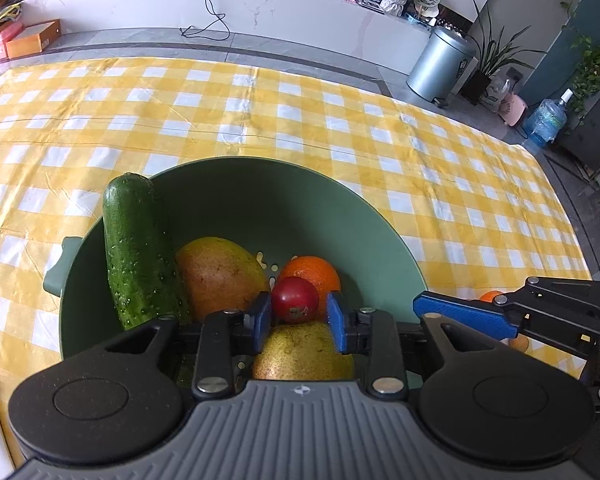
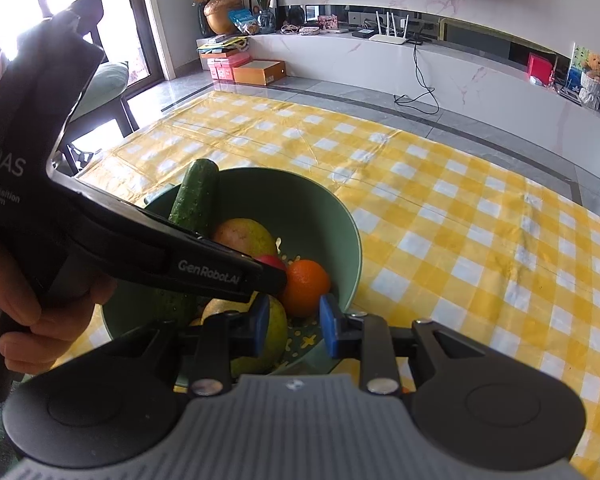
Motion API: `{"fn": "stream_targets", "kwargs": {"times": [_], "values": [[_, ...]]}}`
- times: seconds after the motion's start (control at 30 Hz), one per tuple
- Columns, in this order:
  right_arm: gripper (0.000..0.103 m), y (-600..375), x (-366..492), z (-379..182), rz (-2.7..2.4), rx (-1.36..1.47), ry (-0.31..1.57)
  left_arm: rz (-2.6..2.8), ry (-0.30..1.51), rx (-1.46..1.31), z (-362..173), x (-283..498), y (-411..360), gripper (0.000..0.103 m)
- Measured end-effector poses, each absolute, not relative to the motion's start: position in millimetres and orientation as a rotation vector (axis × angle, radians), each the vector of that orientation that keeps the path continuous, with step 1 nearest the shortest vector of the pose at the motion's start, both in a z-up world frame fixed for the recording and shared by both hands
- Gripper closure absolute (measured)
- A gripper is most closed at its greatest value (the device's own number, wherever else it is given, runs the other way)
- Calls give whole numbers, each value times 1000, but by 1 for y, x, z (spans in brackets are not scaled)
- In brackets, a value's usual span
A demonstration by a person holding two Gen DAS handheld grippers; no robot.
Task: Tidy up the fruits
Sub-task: 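Open the right tool to drop the brown fruit while the left tool lowers the tomato, then open the left tool to release the tomato, then move both tools toward the tangerines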
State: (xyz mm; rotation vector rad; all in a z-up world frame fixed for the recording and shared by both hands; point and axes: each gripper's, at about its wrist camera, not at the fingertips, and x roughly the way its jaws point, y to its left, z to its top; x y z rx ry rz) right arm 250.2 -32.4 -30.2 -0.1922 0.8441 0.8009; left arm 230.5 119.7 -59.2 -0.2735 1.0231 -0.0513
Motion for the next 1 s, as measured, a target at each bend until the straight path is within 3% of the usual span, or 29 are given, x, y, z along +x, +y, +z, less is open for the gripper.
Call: {"fn": "stream_targets", "kwargs": {"times": [0.1,0.2,0.6,1.0], "values": [[78,-35,248,-27,797,-189,836,-41,1024,-284,-57,228,121,59],[71,-40,244,-23,796,-181,823,-32,1010,-283,-50,222,120,59],[64,-93,203,7,722,-151,696,-50,800,-175,4,165,70,57],[63,-187,173,-22,536,-32,733,-198,749,-66,2,132,-1,56]]}}
